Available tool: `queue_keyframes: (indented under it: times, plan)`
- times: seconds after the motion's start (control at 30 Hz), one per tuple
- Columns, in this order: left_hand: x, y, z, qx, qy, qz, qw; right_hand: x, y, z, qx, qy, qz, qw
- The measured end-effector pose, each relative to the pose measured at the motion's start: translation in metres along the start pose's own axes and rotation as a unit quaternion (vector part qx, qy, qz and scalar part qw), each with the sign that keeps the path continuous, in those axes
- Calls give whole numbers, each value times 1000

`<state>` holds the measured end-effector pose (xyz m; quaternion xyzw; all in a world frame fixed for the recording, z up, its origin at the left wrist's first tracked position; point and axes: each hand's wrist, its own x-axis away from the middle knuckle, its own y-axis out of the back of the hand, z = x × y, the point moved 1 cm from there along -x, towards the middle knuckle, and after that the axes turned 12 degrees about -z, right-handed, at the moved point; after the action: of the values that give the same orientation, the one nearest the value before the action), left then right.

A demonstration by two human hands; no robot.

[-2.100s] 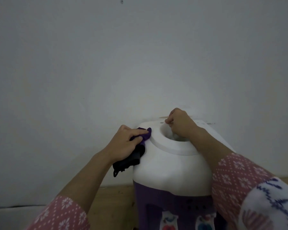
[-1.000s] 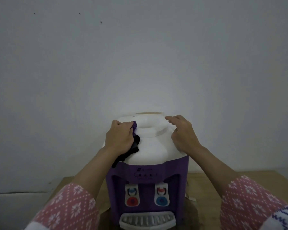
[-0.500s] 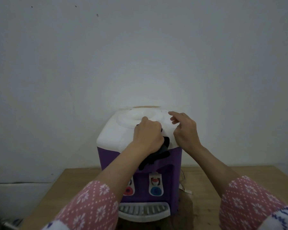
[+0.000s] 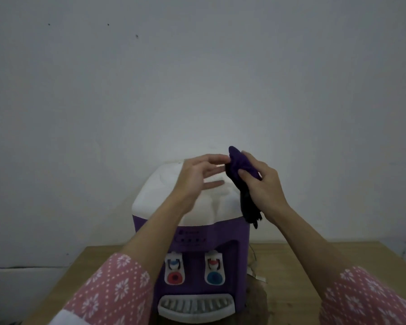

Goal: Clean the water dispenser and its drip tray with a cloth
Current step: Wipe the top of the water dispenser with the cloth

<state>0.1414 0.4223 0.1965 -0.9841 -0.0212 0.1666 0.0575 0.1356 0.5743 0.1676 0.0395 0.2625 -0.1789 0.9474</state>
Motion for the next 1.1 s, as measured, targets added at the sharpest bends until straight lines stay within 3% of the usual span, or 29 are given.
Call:
queue_keyframes:
  times: [0.13,0.2,0.3,0.43,0.57,0.8,0.93,1.1]
  plan:
    - [-11,53,5,-66,-63,-147,985,2,-17,1,124,120,17,985]
    - [-14,73,17,-106,-83,-173,976,7,-34,2,193,177,47,964]
    - [-22,88,35,-155,-103,-143,972,15,-70,4,308,254,93,912]
    - [-27,84,47,-156,-76,-63,983,21,-95,1,450,331,157,814]
    - [-30,83,54,-219,-78,-22,972,16,-94,3,485,362,192,772]
    - [-33,82,54,-205,-57,-17,977,-4,-51,1,537,301,118,779]
    - [-36,83,54,-212,-62,-25,975,6,-73,7,443,319,118,829]
    - [-38,85,58,-245,-85,-15,966,16,-90,-6,462,347,168,799]
